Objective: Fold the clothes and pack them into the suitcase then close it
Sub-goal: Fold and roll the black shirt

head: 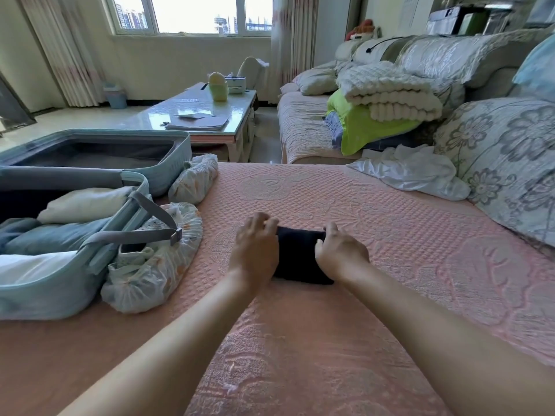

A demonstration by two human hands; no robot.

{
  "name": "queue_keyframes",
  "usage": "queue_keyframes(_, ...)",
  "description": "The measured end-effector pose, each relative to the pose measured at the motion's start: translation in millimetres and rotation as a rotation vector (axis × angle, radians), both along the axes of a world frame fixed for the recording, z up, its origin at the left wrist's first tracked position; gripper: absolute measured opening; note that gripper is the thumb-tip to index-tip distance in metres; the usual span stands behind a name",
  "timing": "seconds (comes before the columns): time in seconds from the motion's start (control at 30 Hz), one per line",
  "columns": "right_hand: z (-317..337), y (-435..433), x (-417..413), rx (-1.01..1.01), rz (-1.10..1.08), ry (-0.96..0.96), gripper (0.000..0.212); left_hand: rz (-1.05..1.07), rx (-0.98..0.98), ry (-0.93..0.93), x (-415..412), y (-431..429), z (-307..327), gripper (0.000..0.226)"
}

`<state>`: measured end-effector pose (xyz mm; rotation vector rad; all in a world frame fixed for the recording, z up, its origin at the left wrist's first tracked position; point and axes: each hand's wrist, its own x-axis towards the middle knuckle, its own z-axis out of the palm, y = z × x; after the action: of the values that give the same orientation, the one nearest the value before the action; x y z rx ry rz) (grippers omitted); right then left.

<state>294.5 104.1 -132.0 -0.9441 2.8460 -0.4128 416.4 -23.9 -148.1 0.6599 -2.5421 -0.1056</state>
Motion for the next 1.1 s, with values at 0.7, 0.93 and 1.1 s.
queue_keyframes(0.7, -28.7, -3.5, -25.0, 0.154, 0.631, 0.041, 0.102, -0.239, 0.161, -0.519, 3.7, -33.5, -20.1, 0.110)
queue_keyframes(0.93, -16.2, 0.7, -4.5, 0.135, 0.510, 0.019, 0.102, 0.044, -0.154, -0.469, 16.2, -25.0, -6.6, 0.059)
queue_keyframes(1.1, -7.2, 15.6, 24.4, 0.055, 0.502, -0.158, 0.070, 0.281, 0.370, -0.281, 26.5, -13.3, 8.3, 0.048)
